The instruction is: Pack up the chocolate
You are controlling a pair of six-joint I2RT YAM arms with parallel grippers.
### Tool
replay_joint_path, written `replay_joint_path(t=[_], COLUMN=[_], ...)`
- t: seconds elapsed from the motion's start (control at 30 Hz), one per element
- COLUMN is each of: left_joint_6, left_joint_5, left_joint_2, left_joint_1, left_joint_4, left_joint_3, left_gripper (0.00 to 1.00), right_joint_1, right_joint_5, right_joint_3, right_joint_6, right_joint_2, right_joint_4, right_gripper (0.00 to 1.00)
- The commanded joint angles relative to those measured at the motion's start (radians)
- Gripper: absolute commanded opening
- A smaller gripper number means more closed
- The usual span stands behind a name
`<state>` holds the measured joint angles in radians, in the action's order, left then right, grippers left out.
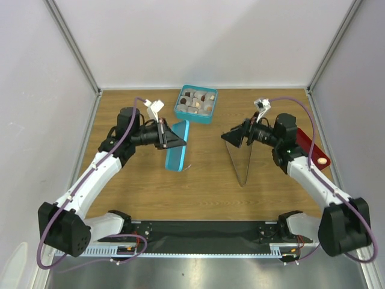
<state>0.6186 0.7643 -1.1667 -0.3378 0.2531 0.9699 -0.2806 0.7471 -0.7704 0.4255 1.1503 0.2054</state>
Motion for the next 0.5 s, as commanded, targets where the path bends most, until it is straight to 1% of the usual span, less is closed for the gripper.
replay_joint_path(t=[0.0,0.07,0.1,0.13,0.17,0.2,0.23,0.27,0.3,0.33,0.37,0.4,0.43,0.47], left_joint_6=[-0.045,-0.074,-0.097,-0.123,-0.173,-0.192,-0.209,-0.233,-0.246,-0.256,-0.261,-0.261,-0.264,-0.273], left_joint_5=[0.214,0.271,0.291,0.288,0.283,0.293,0.302,0.306,0.305,0.300,0.300,0.303,0.314,0.319], left_joint_2=[0.007,0.009,0.013,0.019,0.025,0.039,0.044,0.048,0.053,0.067,0.076,0.085,0.100,0.107], left_joint_1=[-0.020,-0.033,-0.043,-0.052,-0.075,-0.084,-0.092,-0.107,-0.112,-0.113,-0.113,-0.113,-0.113,-0.113], left_joint_4=[0.000,0.020,0.070,0.105,0.162,0.185,0.202,0.227,0.239,0.248,0.245,0.241,0.238,0.236], left_joint_3=[0.046,0.039,0.046,0.052,0.061,0.061,0.059,0.059,0.059,0.059,0.047,0.040,0.032,0.020], left_gripper=[0.00,0.00,0.00,0.00,0.00,0.00,0.00,0.00,0.00,0.00,0.00,0.00,0.00,0.00], right_joint_1=[0.018,0.004,-0.002,-0.015,-0.023,-0.031,-0.035,-0.051,-0.055,-0.061,-0.072,-0.077,-0.081,-0.083], right_joint_5=[0.159,0.231,0.323,0.371,0.441,0.472,0.498,0.555,0.587,0.624,0.688,0.716,0.744,0.780], right_joint_3=[0.002,0.010,0.006,-0.015,-0.033,-0.071,-0.154,-0.202,-0.242,-0.278,-0.362,-0.403,-0.450,-0.527], right_joint_6=[-0.135,-0.233,-0.358,-0.454,-0.541,-0.703,-0.767,-0.819,-0.959,-1.054,-1.188,-1.305,-1.546,-1.664], right_joint_2=[0.077,0.130,0.143,0.160,0.172,0.187,0.206,0.256,0.276,0.301,0.334,0.359,0.382,0.431], right_joint_4=[0.441,0.570,0.575,0.562,0.473,0.398,0.320,0.187,0.113,0.023,-0.220,-0.362,-0.620,-0.747], right_gripper=[0.90,0.93,0.94,0.95,0.94,0.93,0.92,0.91,0.90,0.88,0.87,0.85,0.83,0.82])
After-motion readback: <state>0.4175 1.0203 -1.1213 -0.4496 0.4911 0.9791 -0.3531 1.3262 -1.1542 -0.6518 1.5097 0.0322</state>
